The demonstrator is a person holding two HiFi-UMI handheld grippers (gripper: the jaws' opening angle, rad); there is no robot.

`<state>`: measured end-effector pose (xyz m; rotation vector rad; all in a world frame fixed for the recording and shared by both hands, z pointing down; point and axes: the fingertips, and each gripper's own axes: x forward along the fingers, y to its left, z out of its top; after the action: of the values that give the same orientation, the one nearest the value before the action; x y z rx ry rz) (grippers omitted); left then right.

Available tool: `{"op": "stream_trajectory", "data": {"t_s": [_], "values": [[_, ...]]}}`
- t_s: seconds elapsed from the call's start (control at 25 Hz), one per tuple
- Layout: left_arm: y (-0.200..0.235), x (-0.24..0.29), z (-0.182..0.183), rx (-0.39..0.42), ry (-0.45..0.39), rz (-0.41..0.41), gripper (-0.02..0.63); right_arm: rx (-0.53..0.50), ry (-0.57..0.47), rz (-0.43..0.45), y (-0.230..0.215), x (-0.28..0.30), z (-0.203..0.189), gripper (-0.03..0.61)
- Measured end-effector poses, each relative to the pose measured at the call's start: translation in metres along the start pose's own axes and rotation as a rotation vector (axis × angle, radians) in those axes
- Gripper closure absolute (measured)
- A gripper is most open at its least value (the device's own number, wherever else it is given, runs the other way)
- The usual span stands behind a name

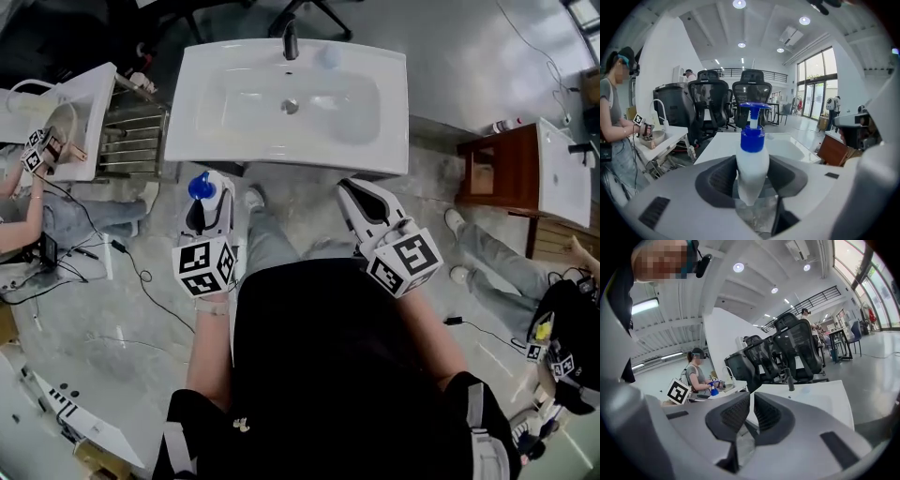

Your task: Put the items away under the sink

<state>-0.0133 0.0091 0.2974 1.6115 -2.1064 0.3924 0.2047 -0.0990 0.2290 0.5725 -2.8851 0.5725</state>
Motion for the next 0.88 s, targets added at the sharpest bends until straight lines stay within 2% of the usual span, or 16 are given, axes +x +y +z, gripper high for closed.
{"op": "stream_trajectory", "data": {"t_s": [0.16,0.4,0.68,0.88], "values": [[-0.005,-0.03,-0.023,-0.025,0.021,0.021,0.405,0.011,0.01,0.032,0.014,-0.009,-0.013,0.535],[-0.005,-0.055,-0.035,-0.024,0.034,-0.006,0.405,0.041,0.024,0.011,0.03,-0.011,-0.02,0.535],[0.022,-0.075,-0.055,-0.018,0.042,-0.043,0.405,0.045,0.076,-0.003,0.07,0.005,-0.042,0.535],[0.054,-0.082,-0.087,-0.03,0.058,-0.074,0.405,0.019,0.118,-0.014,0.113,0.027,-0.061,0.535]]}}
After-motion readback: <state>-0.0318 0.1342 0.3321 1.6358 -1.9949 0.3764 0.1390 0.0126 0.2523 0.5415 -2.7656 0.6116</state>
